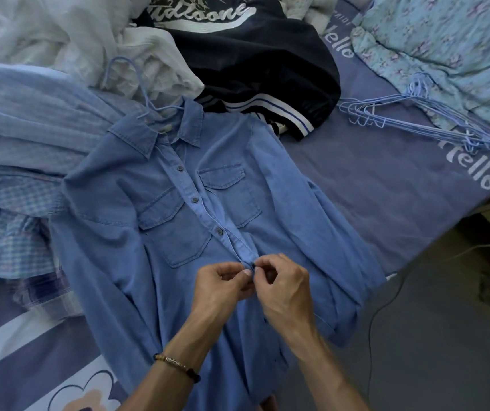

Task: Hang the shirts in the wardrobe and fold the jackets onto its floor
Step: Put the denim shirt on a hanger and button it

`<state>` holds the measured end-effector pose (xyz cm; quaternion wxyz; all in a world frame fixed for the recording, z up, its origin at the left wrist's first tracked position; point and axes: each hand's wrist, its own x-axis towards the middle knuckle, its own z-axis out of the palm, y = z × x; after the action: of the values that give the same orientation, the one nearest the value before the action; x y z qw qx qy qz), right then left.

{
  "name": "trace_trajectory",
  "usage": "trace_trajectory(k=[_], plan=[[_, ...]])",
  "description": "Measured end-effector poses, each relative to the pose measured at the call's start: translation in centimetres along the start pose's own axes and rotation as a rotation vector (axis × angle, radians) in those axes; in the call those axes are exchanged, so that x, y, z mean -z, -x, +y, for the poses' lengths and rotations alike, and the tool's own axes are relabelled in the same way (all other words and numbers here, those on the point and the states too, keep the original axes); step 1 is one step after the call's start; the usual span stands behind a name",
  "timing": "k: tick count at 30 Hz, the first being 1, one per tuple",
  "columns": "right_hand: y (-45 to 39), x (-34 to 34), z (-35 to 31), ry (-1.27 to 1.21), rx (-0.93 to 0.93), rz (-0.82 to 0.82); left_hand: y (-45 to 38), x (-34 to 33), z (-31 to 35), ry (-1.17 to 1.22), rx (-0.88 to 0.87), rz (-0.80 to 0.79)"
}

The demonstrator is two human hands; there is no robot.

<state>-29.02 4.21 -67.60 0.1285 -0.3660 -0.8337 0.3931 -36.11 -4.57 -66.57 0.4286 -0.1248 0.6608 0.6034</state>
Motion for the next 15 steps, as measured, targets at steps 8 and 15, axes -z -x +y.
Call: trace_trajectory(k=[8,15], plan=[[-0.6,0.5,0.4,-0.150,-0.158,-0.091,-0.9,0.8,0.4,0.072,0.125,-0.089],[-0.8,0.6,0.7,-0.312,-0.281,-0.117,-1.4,0.2,0.3,0.043,0.130,-0.034]])
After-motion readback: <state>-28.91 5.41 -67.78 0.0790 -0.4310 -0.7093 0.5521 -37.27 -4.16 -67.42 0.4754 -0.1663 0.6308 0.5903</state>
